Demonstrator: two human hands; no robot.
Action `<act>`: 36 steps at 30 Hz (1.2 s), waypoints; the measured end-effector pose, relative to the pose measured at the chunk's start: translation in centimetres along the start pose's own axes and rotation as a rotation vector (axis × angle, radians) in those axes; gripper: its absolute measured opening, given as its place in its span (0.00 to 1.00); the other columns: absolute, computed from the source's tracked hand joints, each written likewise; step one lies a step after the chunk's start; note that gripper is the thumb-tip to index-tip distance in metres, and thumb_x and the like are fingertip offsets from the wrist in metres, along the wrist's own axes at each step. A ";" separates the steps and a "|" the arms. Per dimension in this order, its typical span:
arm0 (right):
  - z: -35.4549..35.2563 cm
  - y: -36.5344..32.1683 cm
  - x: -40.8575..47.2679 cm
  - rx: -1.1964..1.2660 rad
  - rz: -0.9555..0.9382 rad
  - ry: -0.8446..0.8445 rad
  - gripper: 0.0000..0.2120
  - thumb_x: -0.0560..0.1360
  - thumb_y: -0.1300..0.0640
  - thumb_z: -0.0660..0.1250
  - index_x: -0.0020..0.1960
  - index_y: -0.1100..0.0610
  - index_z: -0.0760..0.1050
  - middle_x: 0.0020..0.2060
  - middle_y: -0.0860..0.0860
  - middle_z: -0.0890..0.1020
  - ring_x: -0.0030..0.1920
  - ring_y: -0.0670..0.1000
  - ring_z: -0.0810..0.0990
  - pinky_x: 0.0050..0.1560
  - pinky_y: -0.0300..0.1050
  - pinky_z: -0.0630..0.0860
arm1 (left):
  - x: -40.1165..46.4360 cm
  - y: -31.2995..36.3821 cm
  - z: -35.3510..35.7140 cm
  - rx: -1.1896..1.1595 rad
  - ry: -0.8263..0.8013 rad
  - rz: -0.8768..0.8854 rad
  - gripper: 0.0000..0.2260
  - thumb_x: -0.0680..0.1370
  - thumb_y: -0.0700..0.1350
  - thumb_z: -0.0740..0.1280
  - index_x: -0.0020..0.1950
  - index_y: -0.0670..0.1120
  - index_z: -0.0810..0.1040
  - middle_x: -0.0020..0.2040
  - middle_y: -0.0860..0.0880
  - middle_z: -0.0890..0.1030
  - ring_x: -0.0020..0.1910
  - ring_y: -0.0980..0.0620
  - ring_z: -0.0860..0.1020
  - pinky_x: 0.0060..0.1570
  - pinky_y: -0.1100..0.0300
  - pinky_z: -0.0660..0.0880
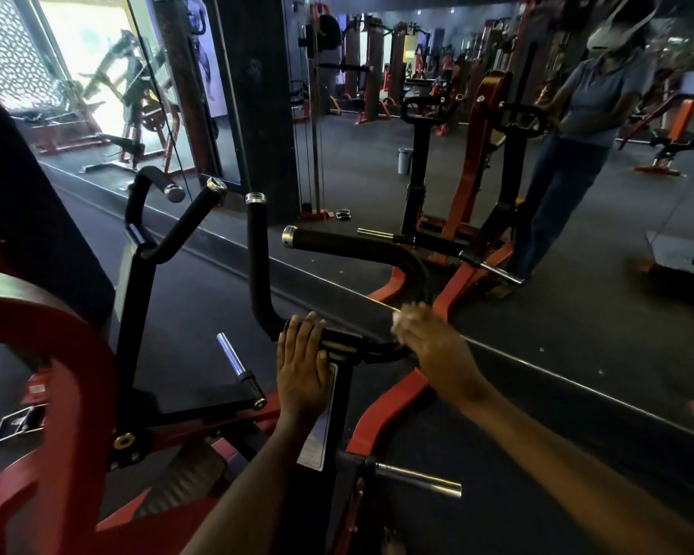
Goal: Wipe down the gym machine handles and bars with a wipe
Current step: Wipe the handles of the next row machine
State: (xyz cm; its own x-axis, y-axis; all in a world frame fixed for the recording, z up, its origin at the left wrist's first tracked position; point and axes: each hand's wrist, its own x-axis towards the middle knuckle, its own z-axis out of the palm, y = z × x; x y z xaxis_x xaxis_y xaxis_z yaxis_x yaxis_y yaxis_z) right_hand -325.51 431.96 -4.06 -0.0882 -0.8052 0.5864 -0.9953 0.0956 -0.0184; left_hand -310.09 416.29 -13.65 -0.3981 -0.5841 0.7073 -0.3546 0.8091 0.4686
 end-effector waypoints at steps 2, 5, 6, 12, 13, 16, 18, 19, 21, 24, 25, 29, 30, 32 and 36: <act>1.8 -2.4 -0.6 0.000 0.017 -0.017 0.13 0.71 0.65 0.63 0.52 0.62 0.81 0.48 0.57 0.83 0.50 0.56 0.82 0.56 0.49 0.77 | -0.1 -0.1 0.1 -0.004 0.007 0.004 0.22 0.84 0.52 0.46 0.72 0.45 0.67 0.74 0.44 0.67 0.76 0.46 0.59 0.76 0.50 0.50; 3.4 -6.6 2.0 0.060 0.253 -0.123 0.15 0.71 0.68 0.67 0.58 0.63 0.77 0.50 0.58 0.81 0.50 0.58 0.81 0.51 0.50 0.79 | 0.0 -0.1 0.1 0.000 0.009 0.015 0.22 0.84 0.52 0.45 0.72 0.45 0.67 0.73 0.43 0.68 0.76 0.45 0.59 0.76 0.48 0.51; 3.6 -7.3 2.9 0.073 0.332 -0.190 0.16 0.75 0.67 0.63 0.62 0.63 0.74 0.54 0.59 0.79 0.53 0.59 0.80 0.53 0.51 0.77 | 0.0 -0.1 0.1 -0.003 0.006 0.013 0.22 0.84 0.52 0.45 0.71 0.45 0.67 0.73 0.43 0.68 0.76 0.45 0.59 0.76 0.49 0.50; 3.1 -2.3 1.2 -0.084 -0.156 -0.102 0.17 0.69 0.66 0.58 0.54 0.64 0.79 0.43 0.56 0.82 0.42 0.55 0.82 0.45 0.45 0.80 | -0.1 -0.3 0.1 -0.008 0.004 0.005 0.20 0.81 0.46 0.51 0.71 0.45 0.67 0.72 0.43 0.69 0.76 0.46 0.59 0.76 0.51 0.49; 2.6 -0.8 1.1 -0.138 -0.262 -0.131 0.14 0.69 0.67 0.61 0.51 0.63 0.80 0.42 0.55 0.82 0.42 0.54 0.81 0.47 0.44 0.79 | 0.0 -0.3 0.1 -0.008 0.004 -0.001 0.20 0.81 0.46 0.51 0.71 0.44 0.68 0.72 0.43 0.69 0.76 0.46 0.59 0.76 0.50 0.49; 1.0 2.3 1.9 -0.263 -0.349 -0.138 0.09 0.68 0.66 0.71 0.48 0.60 0.79 0.43 0.54 0.81 0.50 0.55 0.80 0.59 0.48 0.72 | -0.1 -0.4 0.1 0.001 -0.014 -0.012 0.20 0.81 0.46 0.51 0.70 0.43 0.69 0.72 0.42 0.70 0.76 0.46 0.58 0.77 0.51 0.48; 1.0 1.6 2.1 -0.391 -0.206 -0.077 0.10 0.68 0.64 0.69 0.49 0.60 0.80 0.46 0.56 0.82 0.56 0.58 0.79 0.67 0.54 0.65 | -0.2 -0.4 0.0 0.007 -0.020 -0.003 0.20 0.81 0.47 0.51 0.70 0.42 0.70 0.72 0.42 0.70 0.76 0.46 0.58 0.77 0.52 0.47; 1.6 0.5 2.0 -0.413 -0.139 -0.056 0.10 0.67 0.65 0.69 0.48 0.61 0.81 0.44 0.56 0.82 0.54 0.58 0.80 0.67 0.55 0.64 | -0.2 -0.2 -0.1 0.016 -0.017 0.001 0.20 0.81 0.47 0.51 0.70 0.42 0.70 0.71 0.43 0.70 0.76 0.46 0.58 0.77 0.52 0.47; 3.0 -1.6 1.5 -0.358 -0.061 -0.063 0.10 0.64 0.67 0.73 0.45 0.62 0.81 0.39 0.57 0.81 0.47 0.58 0.81 0.65 0.54 0.68 | 0.3 0.4 -0.4 0.039 -0.001 0.000 0.20 0.82 0.49 0.50 0.67 0.42 0.72 0.68 0.43 0.73 0.75 0.46 0.61 0.76 0.52 0.49; 2.8 -1.2 1.2 -0.267 -0.182 -0.092 0.08 0.67 0.68 0.68 0.45 0.62 0.81 0.39 0.55 0.81 0.44 0.55 0.81 0.64 0.51 0.71 | 1.4 1.2 -0.5 0.074 -0.014 0.023 0.23 0.84 0.53 0.47 0.63 0.42 0.76 0.64 0.44 0.77 0.72 0.46 0.65 0.75 0.50 0.52; 1.9 -0.1 1.4 -0.237 -0.286 -0.097 0.10 0.69 0.66 0.63 0.45 0.61 0.81 0.39 0.54 0.81 0.43 0.54 0.81 0.63 0.50 0.71 | 1.6 1.2 -0.4 0.091 -0.026 0.037 0.24 0.84 0.53 0.46 0.62 0.42 0.77 0.64 0.44 0.77 0.72 0.46 0.65 0.75 0.49 0.53; -2.5 3.9 4.9 -0.240 -0.443 -0.096 0.15 0.72 0.62 0.56 0.45 0.61 0.82 0.42 0.55 0.83 0.49 0.56 0.81 0.68 0.47 0.61 | 1.6 0.6 -0.1 0.109 -0.025 0.072 0.25 0.84 0.54 0.45 0.61 0.42 0.77 0.62 0.43 0.78 0.71 0.45 0.66 0.74 0.50 0.53; -2.9 4.1 6.2 -0.263 -0.417 -0.094 0.15 0.72 0.63 0.56 0.47 0.61 0.82 0.44 0.56 0.83 0.51 0.56 0.81 0.68 0.47 0.63 | 1.5 0.6 -0.1 0.105 -0.017 0.077 0.24 0.84 0.53 0.46 0.61 0.42 0.77 0.62 0.43 0.77 0.71 0.45 0.66 0.74 0.50 0.52; -2.6 3.4 8.9 -0.243 -0.366 -0.085 0.12 0.71 0.66 0.62 0.52 0.62 0.80 0.49 0.58 0.82 0.54 0.58 0.80 0.61 0.51 0.74 | 1.5 0.6 -0.1 0.088 0.007 0.082 0.23 0.84 0.52 0.47 0.61 0.42 0.77 0.63 0.43 0.77 0.71 0.44 0.66 0.75 0.50 0.52; -1.9 2.2 11.2 -0.150 -0.333 -0.074 0.18 0.68 0.71 0.67 0.58 0.62 0.77 0.59 0.59 0.79 0.64 0.58 0.74 0.64 0.49 0.68 | 1.3 0.4 0.0 0.071 0.031 0.114 0.22 0.84 0.51 0.48 0.63 0.42 0.76 0.63 0.42 0.77 0.71 0.44 0.66 0.74 0.49 0.54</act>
State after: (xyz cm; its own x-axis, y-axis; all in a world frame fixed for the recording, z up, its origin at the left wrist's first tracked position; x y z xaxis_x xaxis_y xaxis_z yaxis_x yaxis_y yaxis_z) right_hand -328.57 424.26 4.00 0.2316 -0.8461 0.4800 -0.9531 -0.0986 0.2861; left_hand -310.77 415.85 -12.53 -0.4131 -0.4854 0.7705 -0.3684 0.8629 0.3461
